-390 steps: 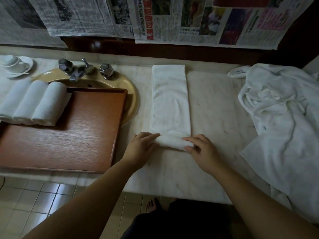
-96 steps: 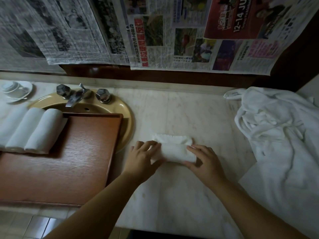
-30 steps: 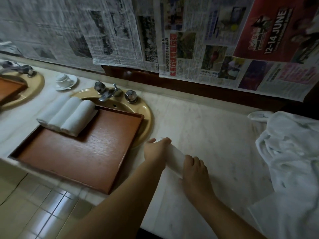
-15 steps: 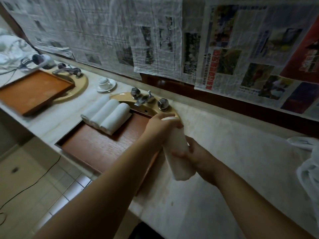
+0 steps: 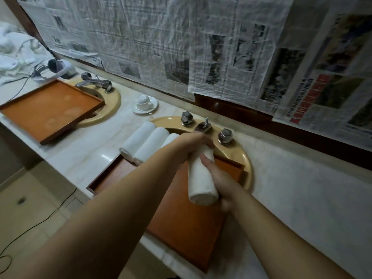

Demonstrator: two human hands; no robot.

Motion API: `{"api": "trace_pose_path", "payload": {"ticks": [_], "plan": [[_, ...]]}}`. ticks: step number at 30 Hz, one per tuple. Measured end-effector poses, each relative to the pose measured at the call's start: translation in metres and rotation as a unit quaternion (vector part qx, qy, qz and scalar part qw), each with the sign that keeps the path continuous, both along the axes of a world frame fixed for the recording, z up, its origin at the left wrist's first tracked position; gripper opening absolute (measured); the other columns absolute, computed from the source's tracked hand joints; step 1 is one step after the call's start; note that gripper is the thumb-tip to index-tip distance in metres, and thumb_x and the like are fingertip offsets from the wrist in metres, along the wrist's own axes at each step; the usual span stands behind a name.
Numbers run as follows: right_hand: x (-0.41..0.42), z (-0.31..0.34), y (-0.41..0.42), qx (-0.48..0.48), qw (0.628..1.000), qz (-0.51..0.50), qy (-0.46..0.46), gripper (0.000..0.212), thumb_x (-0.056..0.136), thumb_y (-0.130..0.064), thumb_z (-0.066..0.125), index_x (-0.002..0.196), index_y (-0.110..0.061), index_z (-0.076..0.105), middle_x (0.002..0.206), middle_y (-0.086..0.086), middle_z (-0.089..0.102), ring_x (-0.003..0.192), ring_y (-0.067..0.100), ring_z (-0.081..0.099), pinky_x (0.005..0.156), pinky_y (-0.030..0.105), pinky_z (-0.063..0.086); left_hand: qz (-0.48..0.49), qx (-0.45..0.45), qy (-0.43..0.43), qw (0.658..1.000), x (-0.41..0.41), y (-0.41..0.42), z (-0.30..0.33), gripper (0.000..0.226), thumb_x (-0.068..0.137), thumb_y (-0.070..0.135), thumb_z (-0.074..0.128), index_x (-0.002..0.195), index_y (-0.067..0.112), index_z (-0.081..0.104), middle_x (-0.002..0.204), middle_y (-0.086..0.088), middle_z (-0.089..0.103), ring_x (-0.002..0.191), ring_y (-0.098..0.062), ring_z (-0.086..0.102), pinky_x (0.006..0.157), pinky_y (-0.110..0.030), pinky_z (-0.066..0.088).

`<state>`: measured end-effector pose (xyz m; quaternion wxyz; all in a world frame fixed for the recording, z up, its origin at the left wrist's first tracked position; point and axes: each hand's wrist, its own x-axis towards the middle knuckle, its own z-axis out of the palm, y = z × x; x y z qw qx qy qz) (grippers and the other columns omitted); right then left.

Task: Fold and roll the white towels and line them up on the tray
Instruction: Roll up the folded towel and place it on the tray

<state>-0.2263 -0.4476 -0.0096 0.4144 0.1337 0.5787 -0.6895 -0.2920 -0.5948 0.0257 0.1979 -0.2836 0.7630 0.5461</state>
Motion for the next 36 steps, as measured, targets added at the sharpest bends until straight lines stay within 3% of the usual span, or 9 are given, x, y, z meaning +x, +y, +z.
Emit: {"api": "trace_pose_path", "payload": {"ticks": [3, 5, 8, 13, 18, 24, 27, 32, 36], "plan": [[-0.011, -0.011, -0.029, -0.014, 0.999, -0.027, -0.043, 0.085, 0.072, -0.069, 0.079, 0.131, -0.011, 0.061, 0.112, 0.020, 0.076, 0.100, 0.037, 0.075, 0.085, 0.049, 0.061, -0.037, -0.024, -0.007, 0.999, -0.013, -0.033, -0.019, 0.076, 0.070, 0.064, 0.082, 0.123, 0.012, 0.067, 0.117, -0.010, 0.071, 0.101, -0.029, 0.072, 0.089, -0.042, 0.060], [-0.019, -0.020, -0.044, -0.008, 0.997, -0.051, -0.056, 0.083, 0.075, -0.068, 0.078, 0.132, -0.009, 0.059, 0.112, 0.020, 0.076, 0.098, 0.037, 0.076, 0.081, 0.047, 0.062, -0.036, -0.070, 0.053, 0.995, -0.016, -0.058, -0.027, 0.080, 0.072, 0.077, 0.073, 0.121, 0.014, 0.069, 0.118, -0.008, 0.071, 0.103, -0.025, 0.070, 0.085, -0.034, 0.056], [-0.031, -0.029, -0.065, 0.033, 0.992, -0.101, -0.072, 0.077, 0.082, -0.063, 0.077, 0.133, -0.012, 0.053, 0.113, 0.016, 0.075, 0.095, 0.035, 0.077, 0.080, 0.049, 0.063, -0.014, -0.207, 0.171, 0.963, -0.002, -0.097, -0.046, 0.051, 0.086, 0.070, 0.064, 0.115, 0.028, 0.070, 0.108, 0.006, 0.073, 0.103, -0.016, 0.065, 0.086, -0.035, 0.052], [-0.055, -0.049, -0.103, 0.091, 0.987, -0.129, -0.039, 0.071, 0.086, -0.061, 0.075, 0.136, -0.018, 0.049, 0.116, 0.010, 0.072, 0.095, 0.032, 0.075, 0.083, 0.053, 0.063, -0.118, -0.378, 0.137, 0.908, 0.035, -0.135, -0.091, 0.038, 0.098, 0.051, 0.057, 0.134, 0.040, 0.063, 0.143, 0.002, 0.055, 0.131, -0.031, 0.042, 0.106, -0.045, 0.043], [-0.073, -0.069, -0.130, 0.171, 0.976, -0.133, -0.011, 0.084, 0.082, -0.065, 0.075, 0.144, -0.017, 0.044, 0.122, 0.006, 0.067, 0.100, 0.030, 0.070, 0.088, 0.047, 0.060, -0.135, -0.392, 0.163, 0.895, 0.038, -0.146, -0.102, 0.034, 0.099, 0.055, 0.057, 0.130, 0.045, 0.067, 0.147, 0.008, 0.049, 0.131, -0.028, 0.039, 0.107, -0.042, 0.042], [-0.072, -0.076, -0.136, 0.230, 0.959, -0.156, 0.052, 0.079, 0.087, -0.056, 0.076, 0.141, -0.022, 0.029, 0.123, 0.005, 0.056, 0.086, 0.016, 0.058, 0.060, 0.030, 0.046, -0.118, -0.376, 0.155, 0.906, 0.032, -0.147, -0.106, 0.033, 0.098, 0.057, 0.059, 0.128, 0.048, 0.068, 0.146, 0.009, 0.048, 0.130, -0.026, 0.036, 0.106, -0.043, 0.043], [-0.071, -0.080, -0.133, 0.237, 0.959, -0.143, 0.059, 0.074, 0.086, -0.059, 0.074, 0.139, -0.024, 0.034, 0.124, 0.005, 0.057, 0.089, 0.018, 0.060, 0.063, 0.032, 0.050, -0.108, -0.379, 0.155, 0.906, 0.034, -0.145, -0.107, 0.032, 0.098, 0.057, 0.058, 0.128, 0.049, 0.067, 0.147, 0.010, 0.047, 0.131, -0.026, 0.037, 0.105, -0.045, 0.045], [-0.075, -0.078, -0.133, 0.368, 0.916, -0.107, 0.121, 0.079, 0.070, -0.073, 0.075, 0.126, -0.020, 0.055, 0.120, 0.003, 0.062, 0.102, 0.030, 0.065, 0.086, 0.048, 0.060, -0.109, -0.372, 0.150, 0.910, 0.033, -0.144, -0.107, 0.031, 0.098, 0.057, 0.058, 0.127, 0.049, 0.067, 0.147, 0.011, 0.046, 0.132, -0.024, 0.035, 0.104, -0.044, 0.044], [-0.084, -0.068, -0.130, 0.394, 0.907, -0.079, 0.125, 0.079, 0.072, -0.061, 0.085, 0.124, -0.019, 0.043, 0.112, 0.000, 0.057, 0.104, 0.034, 0.065, 0.075, 0.050, 0.064, -0.109, -0.367, 0.158, 0.910, 0.033, -0.146, -0.109, 0.031, 0.098, 0.057, 0.059, 0.126, 0.048, 0.069, 0.146, 0.010, 0.047, 0.132, -0.025, 0.036, 0.104, -0.044, 0.044]]}}
